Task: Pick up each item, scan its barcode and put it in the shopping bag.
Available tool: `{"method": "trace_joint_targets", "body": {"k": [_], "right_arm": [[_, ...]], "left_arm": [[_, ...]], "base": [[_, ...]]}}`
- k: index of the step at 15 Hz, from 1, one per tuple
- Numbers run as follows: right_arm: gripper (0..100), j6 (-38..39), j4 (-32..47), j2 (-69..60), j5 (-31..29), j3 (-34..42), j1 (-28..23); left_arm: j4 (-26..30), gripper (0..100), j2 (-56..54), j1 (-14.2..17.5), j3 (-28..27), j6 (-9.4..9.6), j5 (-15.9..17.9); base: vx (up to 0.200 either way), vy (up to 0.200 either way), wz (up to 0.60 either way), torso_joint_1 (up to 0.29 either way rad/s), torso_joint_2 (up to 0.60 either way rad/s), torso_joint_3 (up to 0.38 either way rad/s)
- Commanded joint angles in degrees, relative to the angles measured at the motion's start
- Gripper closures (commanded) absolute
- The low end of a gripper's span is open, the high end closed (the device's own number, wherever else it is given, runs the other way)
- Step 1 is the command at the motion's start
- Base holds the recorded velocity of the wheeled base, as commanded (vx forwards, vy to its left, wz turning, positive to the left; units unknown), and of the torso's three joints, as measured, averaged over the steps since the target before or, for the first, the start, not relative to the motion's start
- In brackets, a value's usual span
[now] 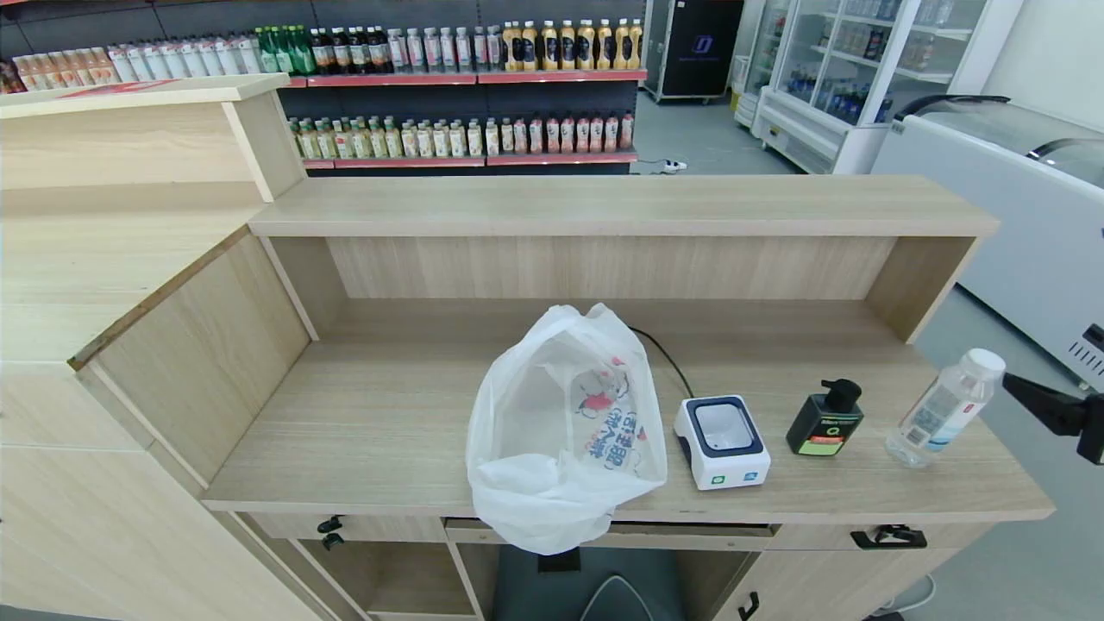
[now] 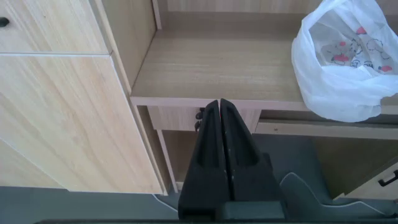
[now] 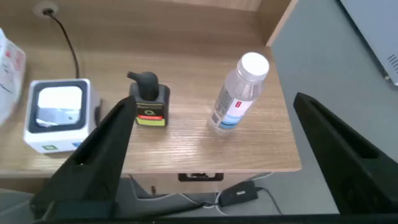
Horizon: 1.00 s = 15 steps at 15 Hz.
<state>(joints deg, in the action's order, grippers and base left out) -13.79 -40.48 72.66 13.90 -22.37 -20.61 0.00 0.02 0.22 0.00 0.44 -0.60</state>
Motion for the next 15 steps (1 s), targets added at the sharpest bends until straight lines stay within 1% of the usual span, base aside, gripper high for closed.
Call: {"method": "trace_joint_targets", "body": {"k": [1,4,7,8,9,12,15], "right_arm": [[0,-10.47,-9.88,22.09,8.78,-4.7,-7.07],[0,-13.55,-9.88,30.62,10.27,-10.68,-7.16],[0,-20.67,-11.11,36.42,22.05,-11.73,-6.72],[0,-23.04,-12.07,38.35,24.69,-11.82,-6.46],[0,-24.01,-13.04,39.58,26.09,-11.73,-5.58],[0,-24.09,-13.3,41.07,26.44,-11.82,-1.27],[0,-24.18,-15.59,43.97,26.44,-13.4,0.84]], "left_arm": [[0.0,100,-0.02,0.04,0.0,0.0,-0.02],[0.0,100,-0.02,0.04,0.0,0.0,-0.02],[0.0,100,-0.02,0.04,0.0,0.0,-0.02],[0.0,100,-0.02,0.04,0.0,0.0,-0.02],[0.0,100,-0.02,0.04,0.0,0.0,-0.02],[0.0,100,-0.02,0.04,0.0,0.0,-0.02],[0.0,100,-0.02,0.04,0.0,0.0,-0.02]], "base": [[0.0,0.0,0.0,0.0,0.0,0.0],[0.0,0.0,0.0,0.0,0.0,0.0],[0.0,0.0,0.0,0.0,0.0,0.0],[0.0,0.0,0.0,0.0,0.0,0.0],[0.0,0.0,0.0,0.0,0.0,0.0],[0.0,0.0,0.0,0.0,0.0,0.0],[0.0,0.0,0.0,0.0,0.0,0.0]]}}
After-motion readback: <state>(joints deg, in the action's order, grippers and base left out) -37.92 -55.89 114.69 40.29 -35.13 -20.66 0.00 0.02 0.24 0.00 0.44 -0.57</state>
